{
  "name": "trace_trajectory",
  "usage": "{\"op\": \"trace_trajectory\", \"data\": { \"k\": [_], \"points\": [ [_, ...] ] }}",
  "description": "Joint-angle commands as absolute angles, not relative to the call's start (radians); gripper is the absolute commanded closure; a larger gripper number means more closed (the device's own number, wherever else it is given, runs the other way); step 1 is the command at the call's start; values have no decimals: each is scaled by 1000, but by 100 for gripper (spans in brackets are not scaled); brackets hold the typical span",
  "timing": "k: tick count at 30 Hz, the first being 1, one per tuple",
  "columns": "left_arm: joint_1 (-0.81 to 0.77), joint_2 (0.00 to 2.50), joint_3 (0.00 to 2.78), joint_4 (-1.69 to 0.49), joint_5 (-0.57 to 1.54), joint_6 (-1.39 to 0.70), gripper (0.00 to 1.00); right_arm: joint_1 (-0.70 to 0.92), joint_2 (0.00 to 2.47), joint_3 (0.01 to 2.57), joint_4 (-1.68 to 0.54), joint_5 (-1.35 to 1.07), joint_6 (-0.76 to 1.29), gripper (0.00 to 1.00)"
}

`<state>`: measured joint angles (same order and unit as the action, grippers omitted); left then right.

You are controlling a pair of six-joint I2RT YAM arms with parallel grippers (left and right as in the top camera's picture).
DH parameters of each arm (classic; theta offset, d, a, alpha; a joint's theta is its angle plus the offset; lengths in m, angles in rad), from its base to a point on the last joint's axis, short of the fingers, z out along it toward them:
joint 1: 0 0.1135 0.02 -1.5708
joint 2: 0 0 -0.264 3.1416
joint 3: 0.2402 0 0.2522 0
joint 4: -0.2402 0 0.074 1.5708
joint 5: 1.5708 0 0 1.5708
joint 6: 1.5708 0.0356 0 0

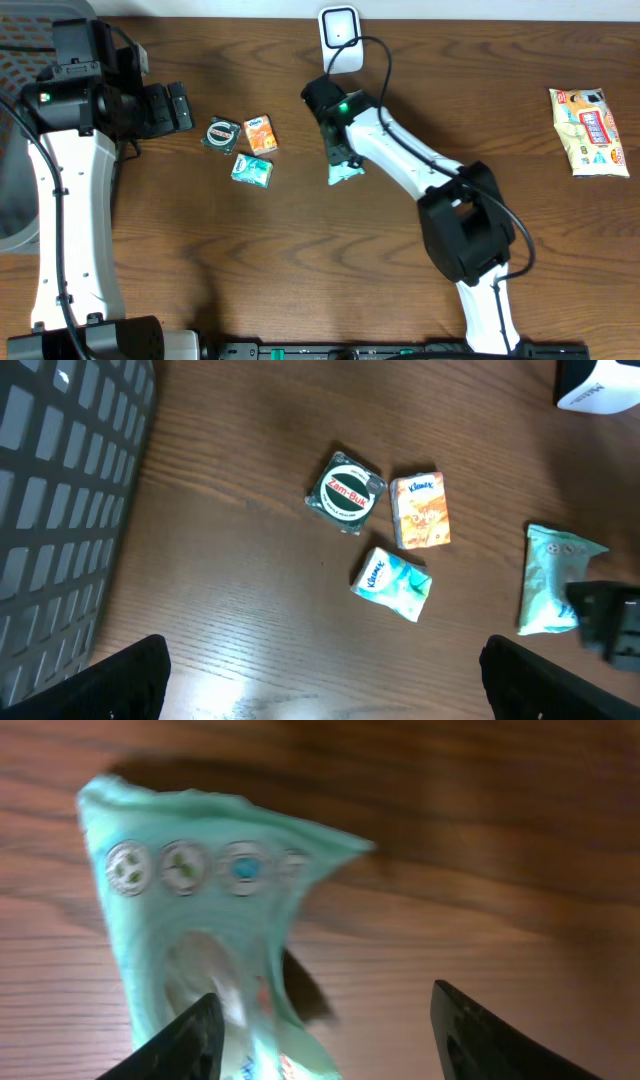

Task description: Scan the item barcode

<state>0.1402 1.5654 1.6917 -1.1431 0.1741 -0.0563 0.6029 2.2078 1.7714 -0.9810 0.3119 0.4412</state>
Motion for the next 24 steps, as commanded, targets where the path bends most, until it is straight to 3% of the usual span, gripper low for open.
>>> {"op": "trace_trajectory", "data": {
  "k": [1,8,17,24],
  "points": [
    [141,1569,1689,-1144,172,-65,2,612,2101,1769,-977,351,382,36],
    [141,1569,1689,-1144,172,-65,2,686,2133,1769,-832,250,169,36],
    [141,1569,1689,-1144,172,-65,2,738,2261,1769,-852,469,163,37],
    [141,1569,1689,-1144,172,-65,2,739,2311,1769,-869,468,163,37]
  ]
}}
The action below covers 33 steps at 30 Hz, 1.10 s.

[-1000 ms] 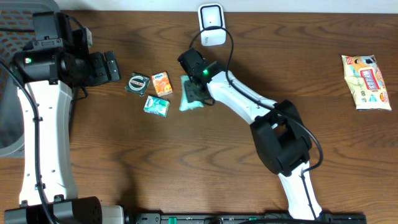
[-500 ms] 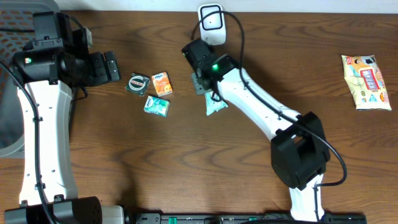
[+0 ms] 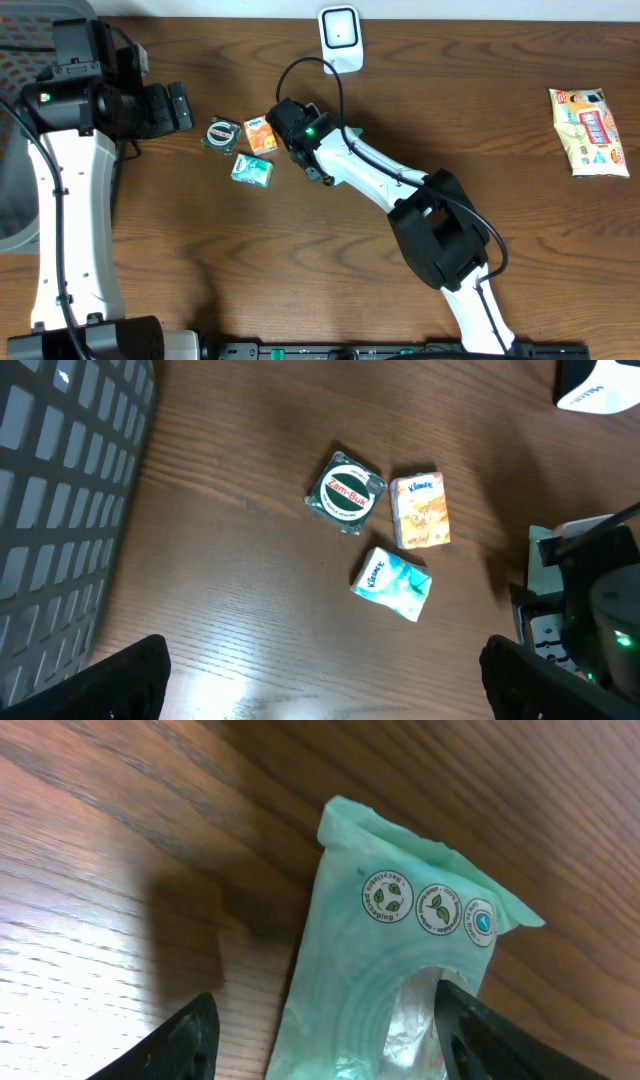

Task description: Scan the item barcode

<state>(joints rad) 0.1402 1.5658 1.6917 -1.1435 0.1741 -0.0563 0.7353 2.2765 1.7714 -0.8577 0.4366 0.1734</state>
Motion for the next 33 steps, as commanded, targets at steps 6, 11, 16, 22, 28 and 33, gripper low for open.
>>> {"op": "trace_trajectory", "data": {
  "k": [6,11,16,22,28,33],
  "points": [
    [141,1569,1689,-1144,172,-65,2,736,2353,1769,-883,457,200,60],
    [141,1569,1689,-1144,172,-65,2,713,2308,1776,-896,412,239,70],
    [141,1569,1689,-1144,172,-65,2,632,2183,1787,-914,140,208,91],
    [141,1569,1689,-1144,172,-65,2,436,2126,1785,-972,-458,89,95],
    [141,1569,1689,-1144,172,-65,2,275,2140,1693,-989,-860,-48,88],
    [141,1569,1689,-1144,172,-65,2,173,2140,1475,-846,-1079,-49,87]
  ]
}}
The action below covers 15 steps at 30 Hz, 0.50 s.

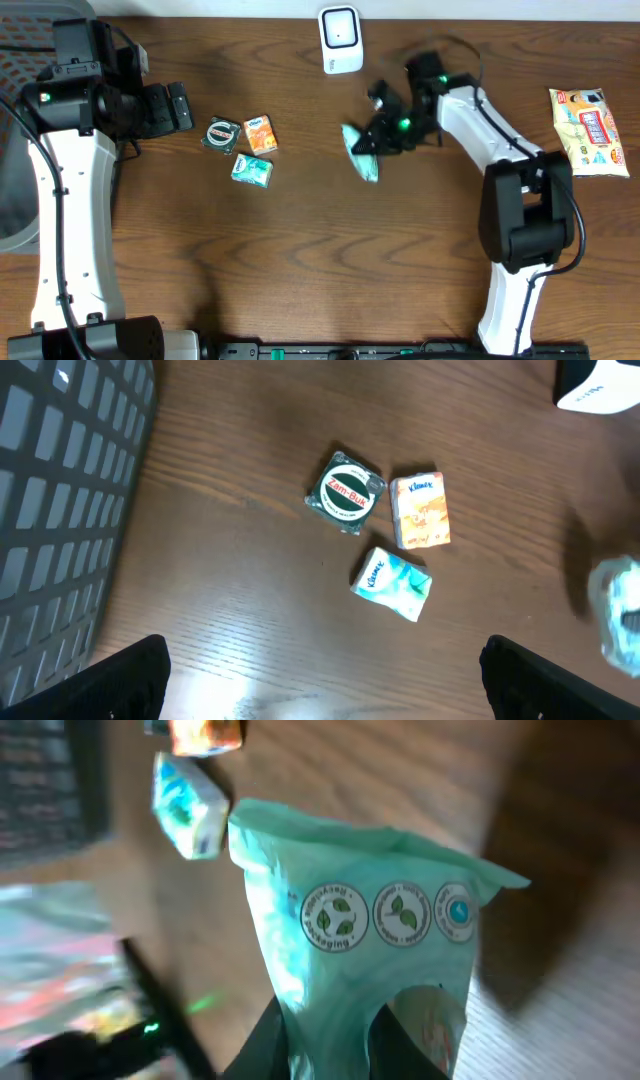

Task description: Scan the item barcode

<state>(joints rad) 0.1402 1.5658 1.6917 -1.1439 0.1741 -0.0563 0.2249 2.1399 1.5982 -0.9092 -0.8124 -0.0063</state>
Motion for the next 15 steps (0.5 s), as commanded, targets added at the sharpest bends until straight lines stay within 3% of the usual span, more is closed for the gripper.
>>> {"op": "trace_trajectory", "data": {
  "k": [1,5,6,8,10,15],
  "points": [
    [141,1569,1689,-1144,172,-65,2,157,2140,1439,-820,-1092,-44,86],
    [141,1569,1689,-1144,172,-65,2,51,2140,1319,-737,-1042,-12,79],
    [141,1569,1689,-1144,172,-65,2,38,2140,1318,-745,-1011,-12,75],
    [141,1569,1689,-1144,172,-65,2,-2,2139,1321,-760,-941,-12,56],
    [141,1569,1689,-1144,172,-65,2,-44,2138,1334,-775,-941,-6,47],
    [141,1569,1689,-1144,172,-65,2,-126,2138,1440,-905,-941,-3,43]
  ]
}}
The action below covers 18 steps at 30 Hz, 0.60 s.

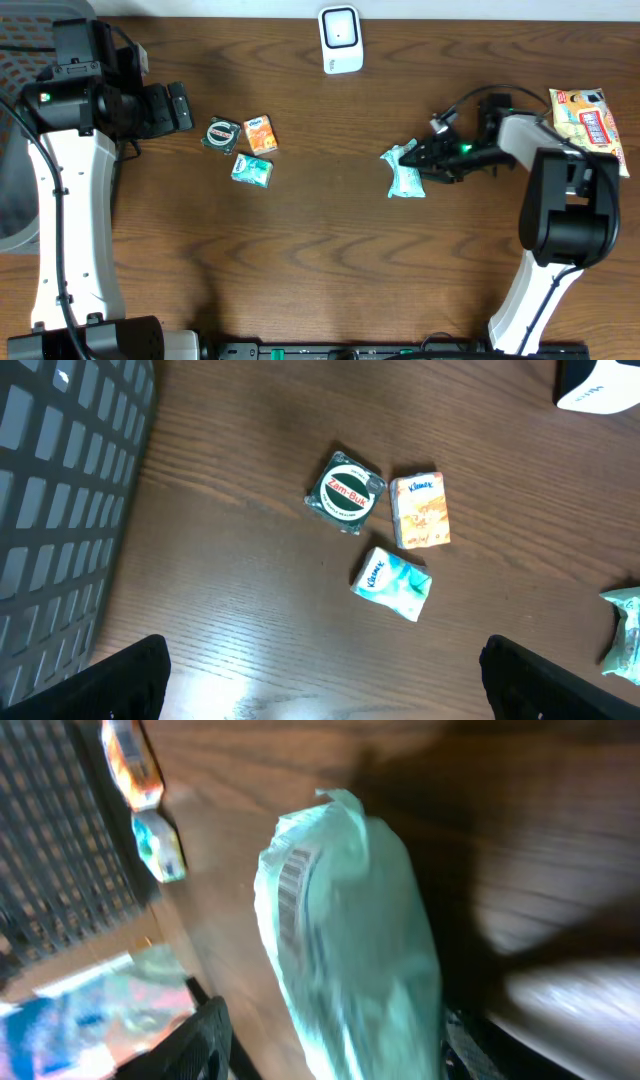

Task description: Scan the item barcode

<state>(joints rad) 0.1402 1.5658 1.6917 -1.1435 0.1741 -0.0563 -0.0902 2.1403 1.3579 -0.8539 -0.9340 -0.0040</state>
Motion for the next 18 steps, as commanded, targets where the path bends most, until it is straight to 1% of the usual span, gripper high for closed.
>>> {"op": "trace_trajectory", "data": {
  "k": [1,4,7,8,9,11,15,18],
  "points": [
    [141,1569,1689,-1144,172,-65,2,-130,2138,1475,-954,-941,-28,43],
    [141,1569,1689,-1144,172,-65,2,-119,2138,1511,-1013,-921,-76,42],
    [141,1569,1689,-1144,172,-65,2,-87,2138,1507,-1028,-704,-55,43],
    [141,1569,1689,-1144,172,-65,2,-70,2138,1503,-1044,-583,-23,42],
    [141,1569,1689,-1144,172,-65,2,-59,2138,1501,-1061,-527,-11,42],
    [141,1569,1689,-1144,172,-65,2,-36,2138,1497,-1094,-495,-14,43],
    [141,1569,1689,-1144,172,-65,2,-1,2138,1498,-1128,-495,-13,49],
    [141,1569,1689,-1144,172,-65,2,18,2138,1498,-1155,-453,-3,57]
  ]
}}
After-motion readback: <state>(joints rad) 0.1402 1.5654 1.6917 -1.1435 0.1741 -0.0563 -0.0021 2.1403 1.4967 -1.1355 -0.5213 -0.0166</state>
